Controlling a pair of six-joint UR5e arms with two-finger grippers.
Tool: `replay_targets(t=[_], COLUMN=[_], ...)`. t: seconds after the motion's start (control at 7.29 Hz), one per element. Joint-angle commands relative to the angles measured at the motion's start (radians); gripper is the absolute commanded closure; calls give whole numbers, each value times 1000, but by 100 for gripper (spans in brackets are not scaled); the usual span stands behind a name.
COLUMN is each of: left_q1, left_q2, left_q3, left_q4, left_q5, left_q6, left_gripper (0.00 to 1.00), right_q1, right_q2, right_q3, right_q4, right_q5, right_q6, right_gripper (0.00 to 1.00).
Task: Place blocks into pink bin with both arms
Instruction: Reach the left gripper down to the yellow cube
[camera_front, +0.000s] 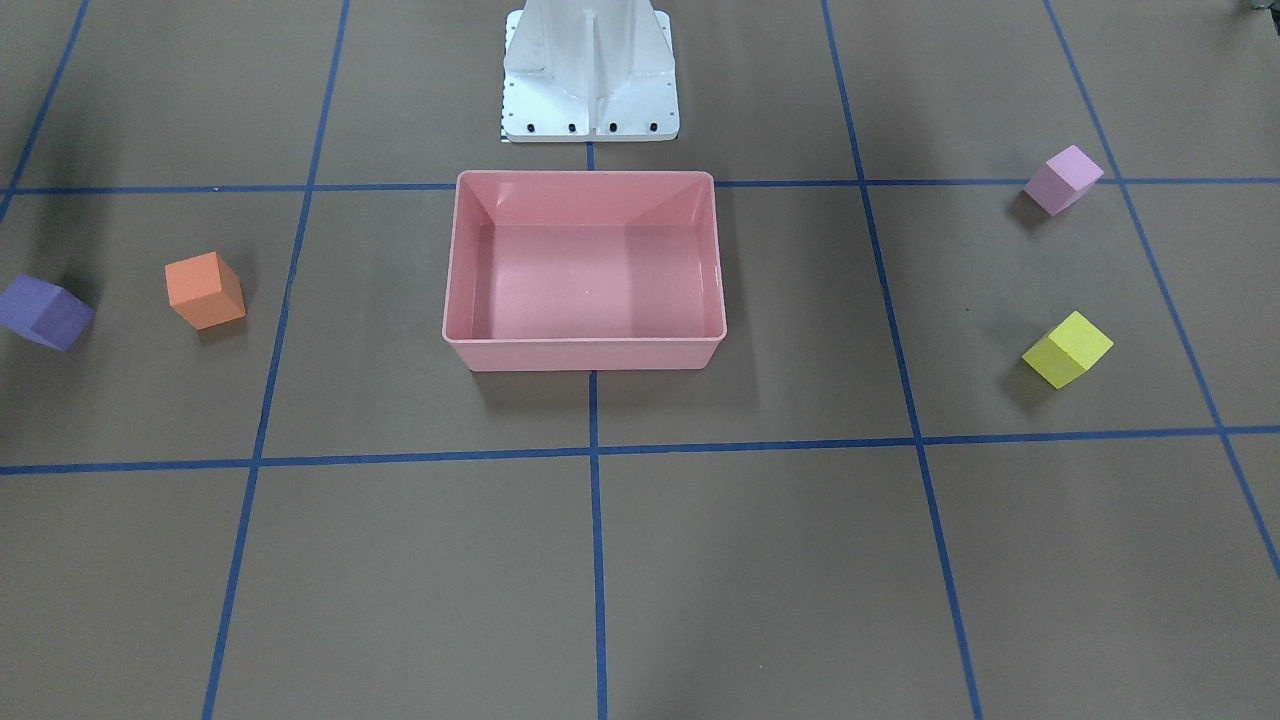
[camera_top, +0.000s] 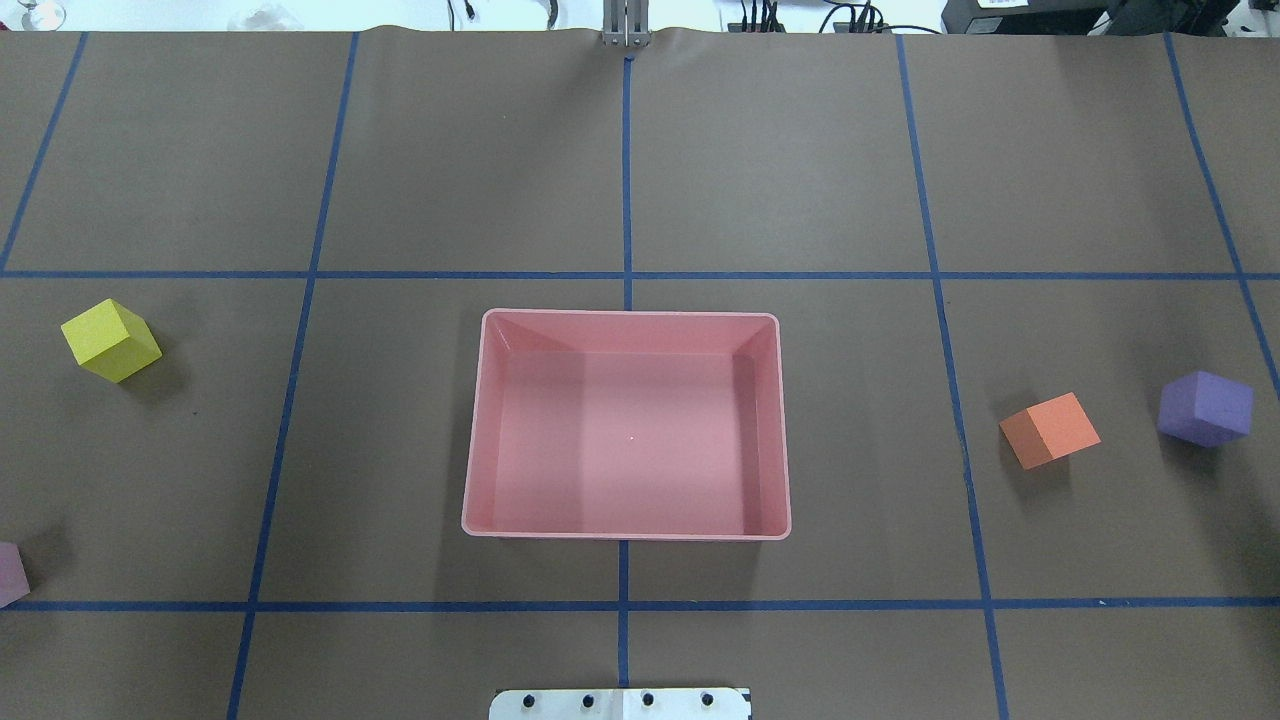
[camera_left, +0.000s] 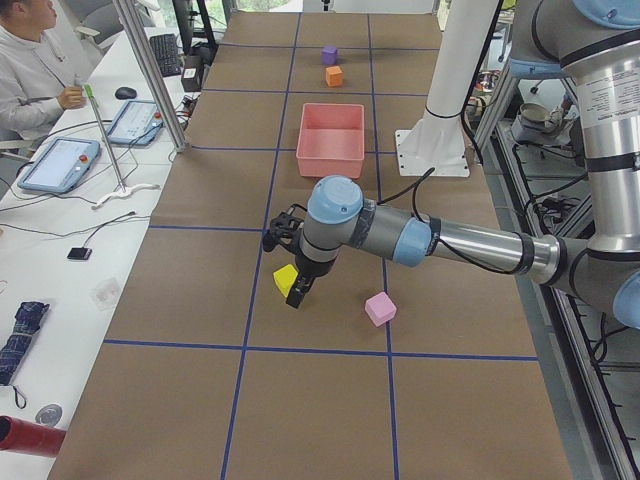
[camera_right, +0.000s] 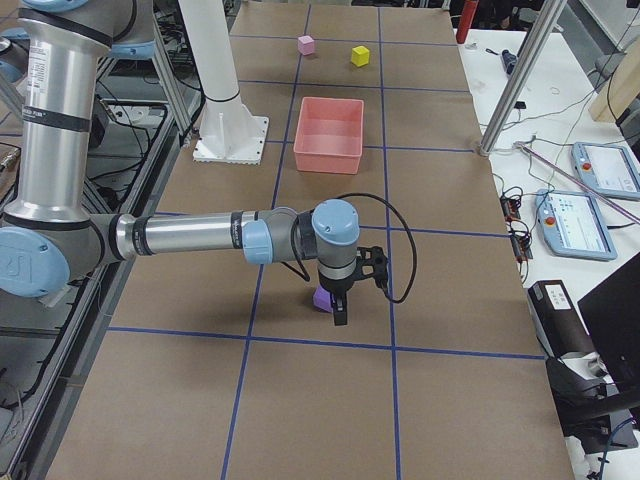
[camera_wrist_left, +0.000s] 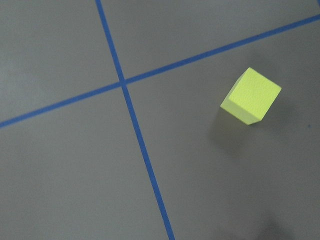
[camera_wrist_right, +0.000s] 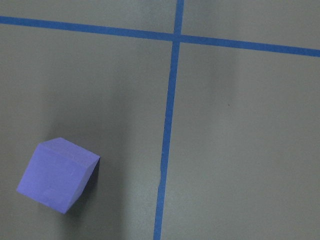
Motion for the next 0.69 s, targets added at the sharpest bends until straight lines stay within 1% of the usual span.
replay_targets(t=[0.0, 0.14, 0.27, 0.41, 0.55], left_q1=[2, 7, 57, 150, 194], left_q2=[-77, -122, -128, -156, -176], left_q3=[55, 83, 98, 161, 255], left_q4=[-45, -50, -80, -138, -242], left_q5=[-30, -41, -46, -40, -35], left_q6=[-1, 5, 2, 6, 2], left_gripper=[0, 0, 0, 0, 0], right_q1=[2, 1, 1, 1, 1], right_q2=[26, 25, 12, 10, 9], right_q3=[13, -3, -7, -31, -37], right_q4=[2, 58, 129, 169, 180], right_q5=[4, 7, 4, 4, 6], right_q6=[9, 19, 19, 18, 18], right_gripper=[0, 0, 0, 0, 0])
